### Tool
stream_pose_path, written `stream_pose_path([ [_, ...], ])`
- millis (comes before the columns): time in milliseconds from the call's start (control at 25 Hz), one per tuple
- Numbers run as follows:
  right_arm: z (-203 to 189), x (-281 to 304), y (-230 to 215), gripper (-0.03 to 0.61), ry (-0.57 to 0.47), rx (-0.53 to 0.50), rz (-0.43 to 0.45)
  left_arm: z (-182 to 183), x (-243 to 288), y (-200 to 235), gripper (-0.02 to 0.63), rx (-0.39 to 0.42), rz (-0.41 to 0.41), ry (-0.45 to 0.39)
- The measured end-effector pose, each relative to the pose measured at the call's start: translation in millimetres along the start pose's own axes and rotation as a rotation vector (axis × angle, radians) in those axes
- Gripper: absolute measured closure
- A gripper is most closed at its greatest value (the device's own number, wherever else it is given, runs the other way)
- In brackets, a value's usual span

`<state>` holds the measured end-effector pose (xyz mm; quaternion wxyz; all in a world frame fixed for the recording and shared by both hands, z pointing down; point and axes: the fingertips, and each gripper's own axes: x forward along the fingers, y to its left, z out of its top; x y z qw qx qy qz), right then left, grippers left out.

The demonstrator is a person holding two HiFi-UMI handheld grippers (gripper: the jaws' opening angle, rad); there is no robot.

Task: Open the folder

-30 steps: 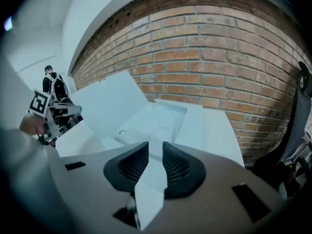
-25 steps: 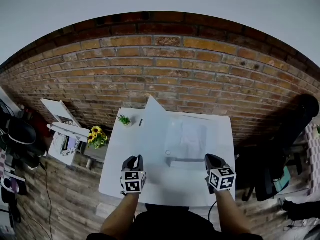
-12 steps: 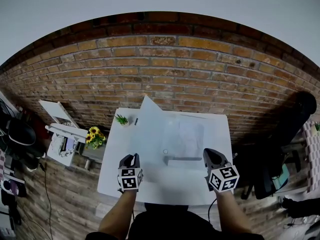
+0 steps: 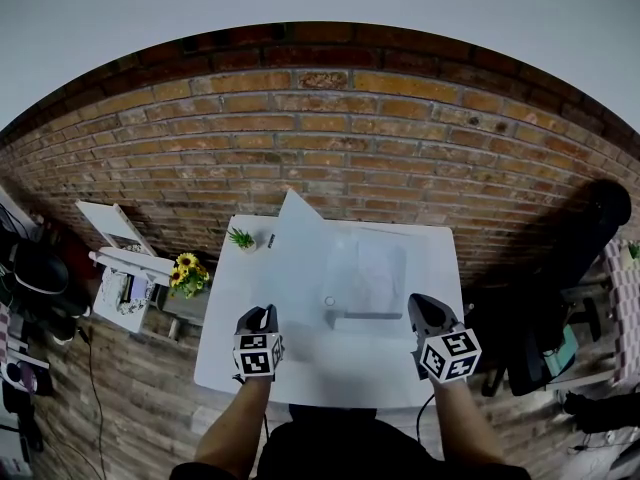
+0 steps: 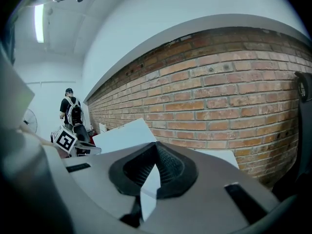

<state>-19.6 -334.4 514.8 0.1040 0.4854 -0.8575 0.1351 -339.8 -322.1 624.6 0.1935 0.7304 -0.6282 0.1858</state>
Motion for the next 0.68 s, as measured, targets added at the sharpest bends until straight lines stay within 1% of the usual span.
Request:
stream_pose_path([
  [240, -8, 3, 9, 0.565, 0.013, 0.004, 0.023, 7, 2, -3, 0.554, 0.004, -0.005, 0.0],
  [480, -8, 7, 15, 0.565, 0.017, -0.003, 0.038, 9, 3, -1, 0.554, -0.027, -0.006, -0.005],
  [680, -10, 7, 13, 0.565, 0.015, -0.016, 0.031, 13, 1, -10, 0.555, -0.024, -0.017, -0.027],
])
